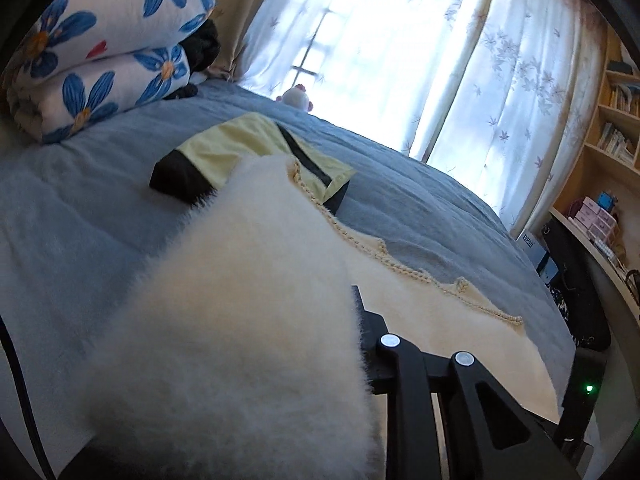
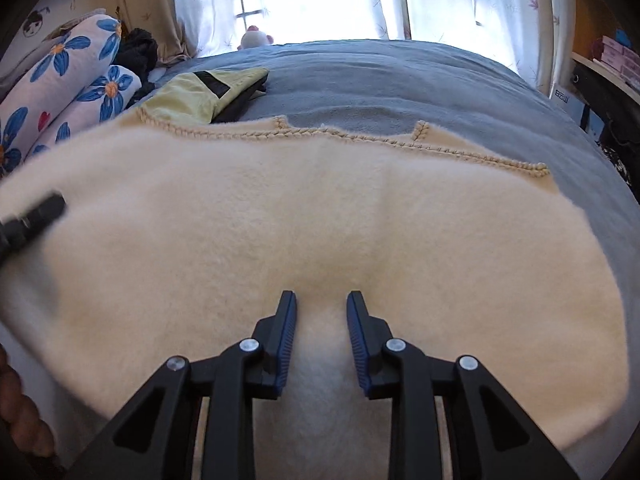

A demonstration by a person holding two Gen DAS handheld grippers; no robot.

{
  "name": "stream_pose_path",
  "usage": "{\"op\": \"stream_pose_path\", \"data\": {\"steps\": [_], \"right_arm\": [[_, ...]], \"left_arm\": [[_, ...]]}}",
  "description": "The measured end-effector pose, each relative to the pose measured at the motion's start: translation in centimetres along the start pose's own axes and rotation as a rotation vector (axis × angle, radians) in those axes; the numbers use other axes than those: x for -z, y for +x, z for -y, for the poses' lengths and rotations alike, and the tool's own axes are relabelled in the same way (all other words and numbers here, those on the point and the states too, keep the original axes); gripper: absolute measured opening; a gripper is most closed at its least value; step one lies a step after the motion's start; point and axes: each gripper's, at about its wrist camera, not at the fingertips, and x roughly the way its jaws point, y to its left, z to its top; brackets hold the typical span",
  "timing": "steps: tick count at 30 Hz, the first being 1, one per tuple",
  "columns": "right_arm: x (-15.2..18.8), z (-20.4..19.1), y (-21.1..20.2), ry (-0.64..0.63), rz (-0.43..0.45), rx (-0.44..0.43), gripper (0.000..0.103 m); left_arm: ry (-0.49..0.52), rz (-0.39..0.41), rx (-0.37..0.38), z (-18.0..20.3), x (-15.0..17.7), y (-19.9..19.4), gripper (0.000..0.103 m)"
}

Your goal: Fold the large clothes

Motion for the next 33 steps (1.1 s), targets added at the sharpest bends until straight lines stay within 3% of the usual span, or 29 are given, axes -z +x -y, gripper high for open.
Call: {"op": "stream_pose_path", "data": {"steps": [8,10,14,17,25,29,33], "right_arm": [[0.4,1.9,-0.1,0.090,-0.018,-0.099,0.027],[0.7,2.7,-0.5,0.125,-0.024,-0.143,0.027],[2.3,6.8,-3.2,0.316,-0.041,-0.295,0.026],[4.1,10.3,-5.8,0.417,-0.013,-0.244,0.027],[8.0,18.5,-11.7,0.526,0.051,0.068,0.027],[9.4,21.1,-13.1,0.591,0.076,0.109,0.027],[10.2,22.8,-13.4,0.621,0.081,0.133,0.027]], "left_arm": [[0.199,0.061,0.089,9.6,-2.1,-2.7,0.018],[0.233,0.053,0.122,12.1,-2.1,-2.8,0.017],[0.284,0.035,0.162,16.7,-1.7,-2.6,0.017],[0.309,0.007,0.195,19.6,-0.8,-2.0,0.017],[0.368,-0.117,0.292,27.6,4.5,1.8,0.017],[0.444,-0.193,0.293,31.1,8.8,3.6,0.017],[0.499,-0.200,0.274,33.2,11.5,3.8,0.017]]}}
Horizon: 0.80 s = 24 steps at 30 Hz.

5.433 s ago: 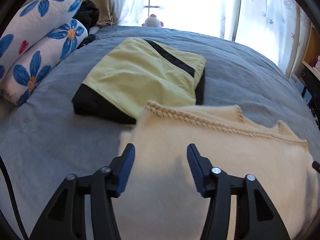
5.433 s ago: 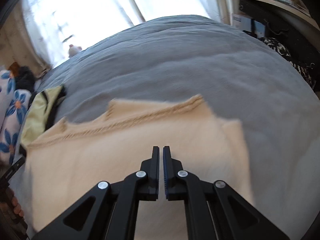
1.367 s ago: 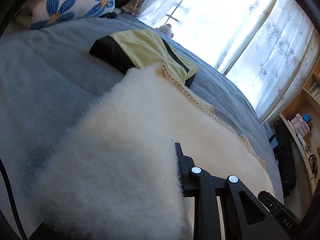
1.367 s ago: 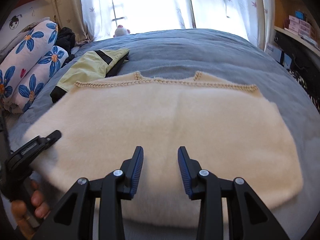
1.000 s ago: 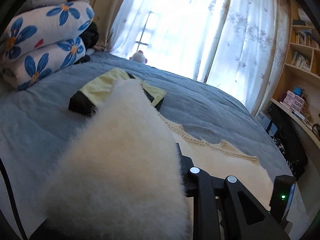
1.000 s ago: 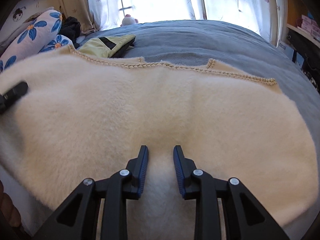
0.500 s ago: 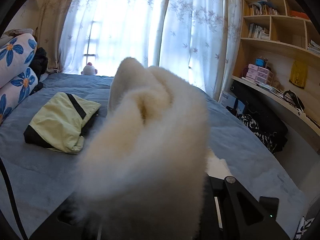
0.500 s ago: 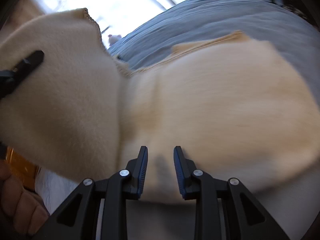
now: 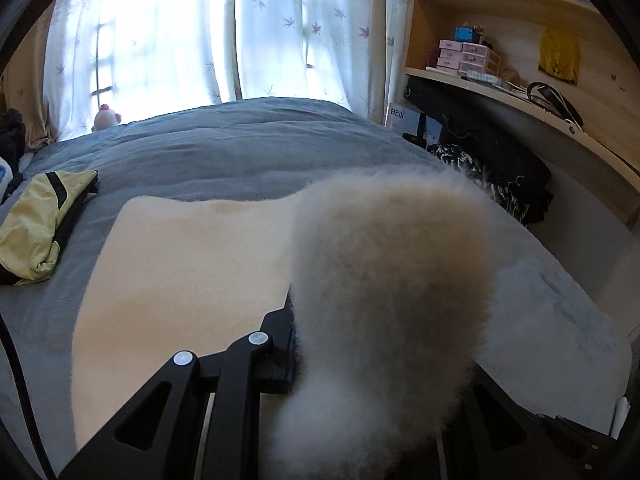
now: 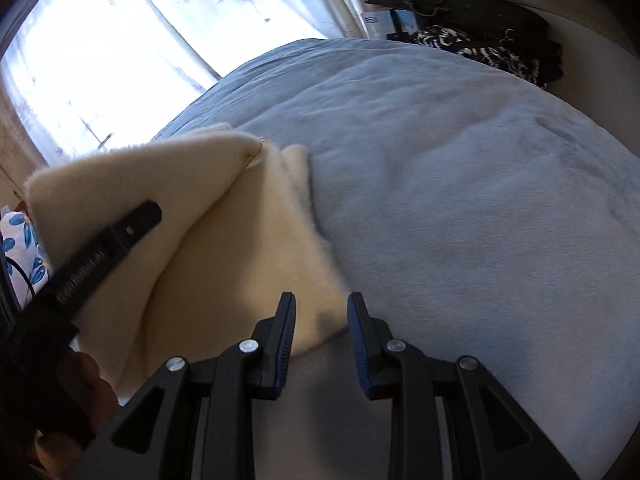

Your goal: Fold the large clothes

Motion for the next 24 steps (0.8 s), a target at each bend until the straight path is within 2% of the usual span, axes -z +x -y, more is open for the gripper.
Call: {"op": "stream_pose_path", "data": {"steps": [6,11,14,15,16,17,19,21,22,24], "right_arm": [[-0.1,1.9,0.4,0.043,-0.012,-0.004,0.027],[0.1,3.2,0.9,0.055,-0.042,0.023,0.027],[0.3,3.5,0.9,0.055,-0.054,0.036,0.027],[0.4,3.6,0.8,0.055,-0.054,0.038,0.027],[0.4,3.6,0.7,0.055,-0.054,0.040,0.027],[0.4,3.7,0.5,0.055,-0.053,0.041,0.027],[0.3,3.7,0.0,0.055,-0.047,0.041,0.027],[0.1,3.6,-0.6,0.051,-0.037,0.043,0.027],[0.1,3.6,-0.8,0.049,-0.032,0.042,0.027],[-0.2,3.2,-1.7,0.041,-0.019,0.039,0.027]], "left_arm": [[0.039,0.000,0.013,2.0,0.5,0.0,0.017],[0.103,-0.064,-0.015,3.1,2.9,2.1,0.019],[0.129,-0.075,-0.016,3.5,3.4,2.3,0.023],[0.133,-0.082,-0.004,3.7,3.3,2.3,0.031],[0.129,-0.096,0.022,3.7,3.0,2.2,0.046],[0.117,-0.111,0.059,3.7,2.7,2.1,0.052],[0.097,-0.125,0.097,3.8,2.2,1.3,0.059],[0.106,-0.132,0.104,4.0,1.7,0.7,0.064],[0.114,-0.138,0.101,4.2,1.5,0.2,0.072],[0.115,-0.131,0.107,4.1,1.0,-1.1,0.075]]}}
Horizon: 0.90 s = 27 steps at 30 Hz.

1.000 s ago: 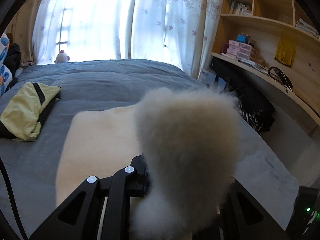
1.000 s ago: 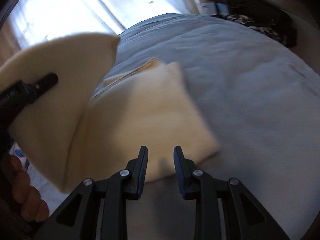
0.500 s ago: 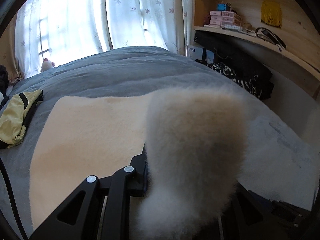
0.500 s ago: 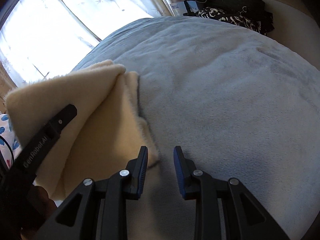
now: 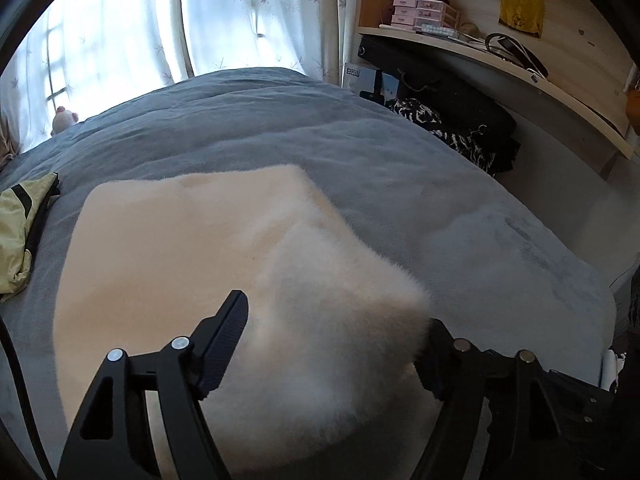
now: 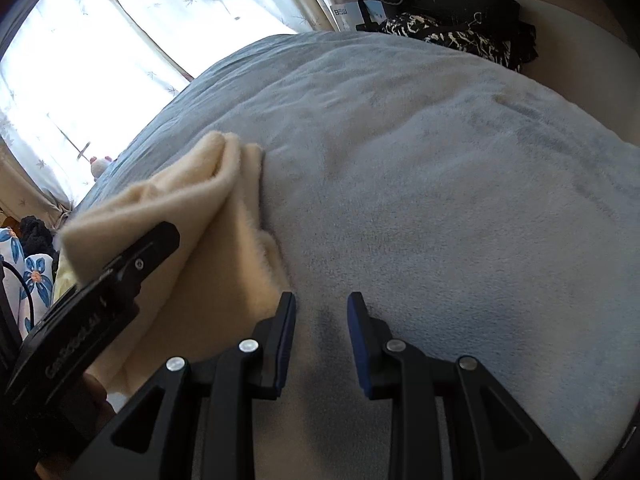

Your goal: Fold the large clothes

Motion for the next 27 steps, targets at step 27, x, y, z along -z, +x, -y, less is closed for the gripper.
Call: {"op": "stream_pose_path", "data": {"steps": [27], "right_arm": [[-7.5,-11.0,2.4,-0.273,-0.247,-0.176,0.054]], "left_arm": [[-0.268,-0.188,-0.151,-19.2,1.4,-5.8,0.086]]}}
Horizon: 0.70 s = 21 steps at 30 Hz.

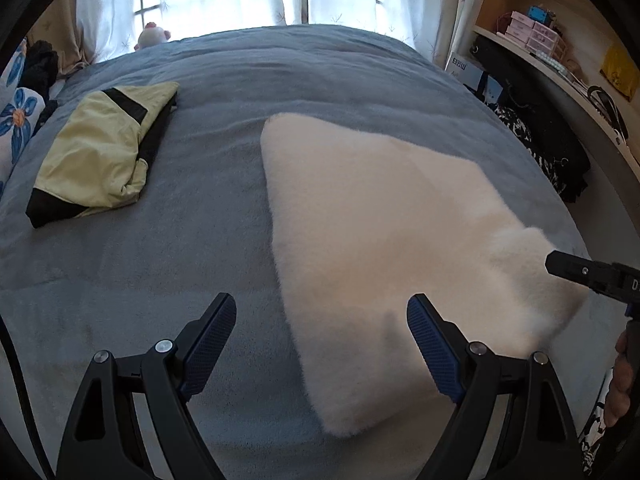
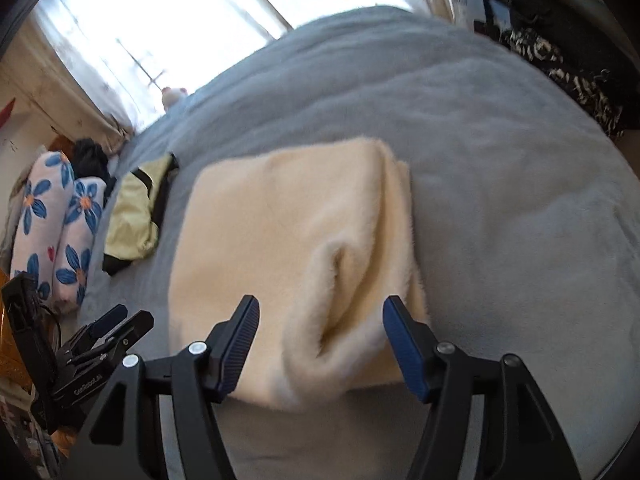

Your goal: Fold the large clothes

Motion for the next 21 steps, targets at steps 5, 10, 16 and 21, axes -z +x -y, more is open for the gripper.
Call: {"op": "stream_pose_path", "data": {"steps": [5,10,16,21], "right_arm": [[0.2,0.5,2.8,-0.064,-0.100,0.040,0.018],[0.5,1.0,2.6,-0.111,-0.073,0.043,0.014],[1.9,1.1,-0.9,-0.165,0.067,0.086,0.007],[4.6,3.5,3.3,-0.101,0.009,0.132,0.006]], "left_arm": [[0.020,-0.046,0.014,-0.5,0.9,2.7,0.086],[0.008,-0.038,0.039,-0.4,0.9,3.3,0.086],[0.056,-0.026,0.070,0.8,1.2,2.9,0.082],[0.072,-0.070,0.105,2.1,3.3,4.8,0.082]]}}
